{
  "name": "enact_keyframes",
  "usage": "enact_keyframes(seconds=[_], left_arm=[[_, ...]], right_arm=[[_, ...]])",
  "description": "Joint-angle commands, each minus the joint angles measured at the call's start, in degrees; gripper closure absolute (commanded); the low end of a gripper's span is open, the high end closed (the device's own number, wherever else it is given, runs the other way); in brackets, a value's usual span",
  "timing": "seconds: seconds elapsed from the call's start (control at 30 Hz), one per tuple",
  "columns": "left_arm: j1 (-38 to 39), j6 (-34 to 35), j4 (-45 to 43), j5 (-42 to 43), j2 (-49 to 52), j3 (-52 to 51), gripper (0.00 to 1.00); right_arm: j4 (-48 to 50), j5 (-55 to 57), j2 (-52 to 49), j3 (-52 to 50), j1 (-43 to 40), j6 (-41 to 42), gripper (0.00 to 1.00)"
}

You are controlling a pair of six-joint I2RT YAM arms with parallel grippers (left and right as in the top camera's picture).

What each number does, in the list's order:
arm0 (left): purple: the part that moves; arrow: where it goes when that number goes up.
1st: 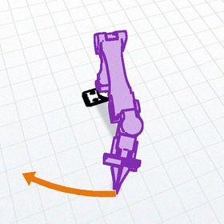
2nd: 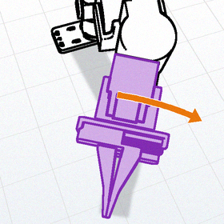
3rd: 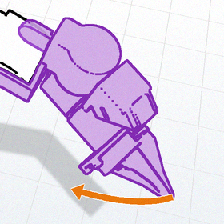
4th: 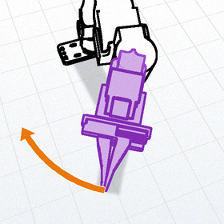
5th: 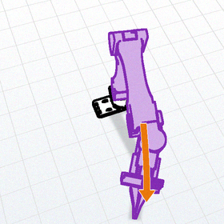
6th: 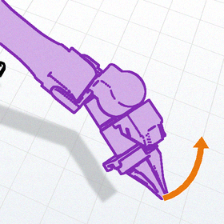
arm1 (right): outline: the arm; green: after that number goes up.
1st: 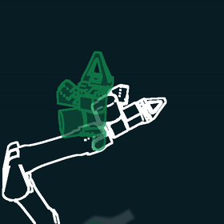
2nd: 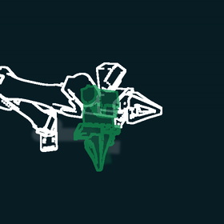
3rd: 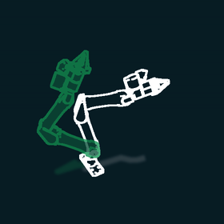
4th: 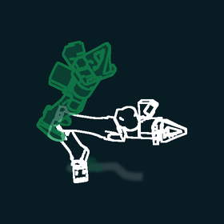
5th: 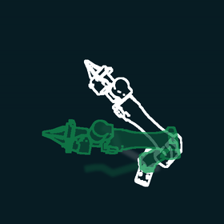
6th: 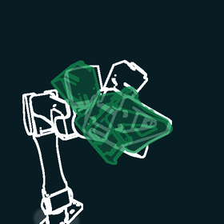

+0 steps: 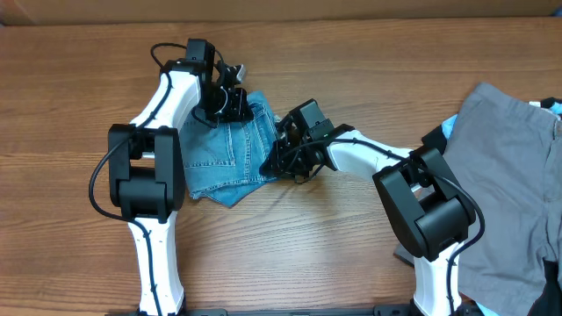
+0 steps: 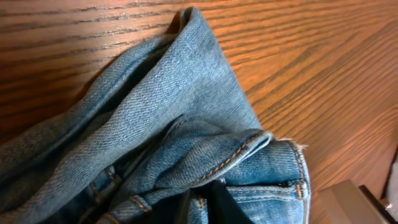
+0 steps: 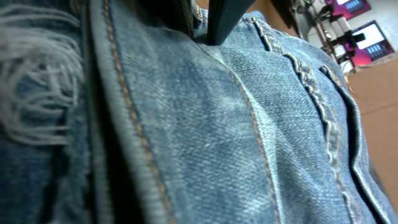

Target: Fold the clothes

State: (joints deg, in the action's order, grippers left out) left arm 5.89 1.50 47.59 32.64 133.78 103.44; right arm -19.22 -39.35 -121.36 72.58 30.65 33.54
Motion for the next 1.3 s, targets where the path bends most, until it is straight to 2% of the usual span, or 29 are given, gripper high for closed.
enact_keyframes(seconds=[0.0,0.17,0.23,0.3,0.37,0.43,0.53,0.63,0.8,0.87,0.9,0.97,1.03,1.1,1.13,1.2,1.27], left_arm=[[-1.5,2.7,-1.5,-3.8,2.3,0.9,0.78],[-4.6,2.6,5.5,-1.5,-1.9,6.5,0.66],[-6.3,1.3,9.3,-1.6,-4.6,9.2,0.57],[-8.1,-0.3,13.0,-3.6,-7.5,11.4,0.43],[-9.7,-0.3,15.9,-7.1,-9.9,12.7,0.22],[-11.3,-0.6,17.7,-10.8,-12.0,12.8,0.08],[-13.2,-7.4,19.3,-11.7,-12.5,12.7,0.00],[-14.3,-11.0,19.0,-11.6,-10.7,12.1,0.00],[-14.6,-12.6,17.0,-11.8,-4.7,12.0,0.00],[-14.6,-13.2,17.8,-11.9,-1.6,12.0,0.16],[-14.6,-13.1,18.1,-12.3,0.0,12.0,0.30],[-14.6,-13.1,18.8,-12.7,2.5,12.0,0.51],[-14.6,-13.1,20.2,-11.2,4.7,12.0,0.62],[-14.5,-13.2,22.6,-9.5,5.9,12.0,0.69],[-14.3,-13.4,25.7,-8.6,6.6,12.0,0.79],[-14.0,-13.6,29.9,-8.3,6.8,12.0,0.86],[-13.7,-15.2,35.0,-7.3,6.8,12.0,0.89]], right_arm=[[-0.8,1.2,-2.0,-0.9,-0.4,1.0,0.85],[-1.5,-0.4,-0.7,-0.8,-0.6,0.5,0.83],[-2.2,-0.4,0.8,-0.8,-0.6,-1.1,0.83],[-3.2,0.3,3.1,-0.8,-0.6,-2.5,0.82],[-4.6,2.4,5.7,-0.8,-0.6,-3.5,0.82],[-6.1,4.7,8.6,-0.8,-0.6,-4.6,0.78],[-7.6,7.6,13.1,-0.8,-0.6,-7.0,0.71],[-7.3,7.7,15.5,-0.8,-0.6,-6.8,0.65],[-6.6,5.4,15.5,-0.9,0.2,-6.3,0.82],[-5.7,5.4,15.5,-0.9,1.2,-5.2,0.86],[-5.4,5.4,15.5,-0.9,1.6,-4.5,0.86],[-5.0,6.1,15.4,-0.9,2.8,-3.2,0.85],[-4.9,7.9,14.8,-0.9,3.8,-3.0,0.81],[-5.0,9.0,13.7,-0.9,4.1,-2.8,0.81],[-5.4,9.1,11.9,-1.0,4.1,-0.5,0.82],[-5.7,9.1,9.8,-1.0,4.0,1.4,0.88],[-6.3,9.6,7.6,-1.0,3.7,2.6,0.92]])
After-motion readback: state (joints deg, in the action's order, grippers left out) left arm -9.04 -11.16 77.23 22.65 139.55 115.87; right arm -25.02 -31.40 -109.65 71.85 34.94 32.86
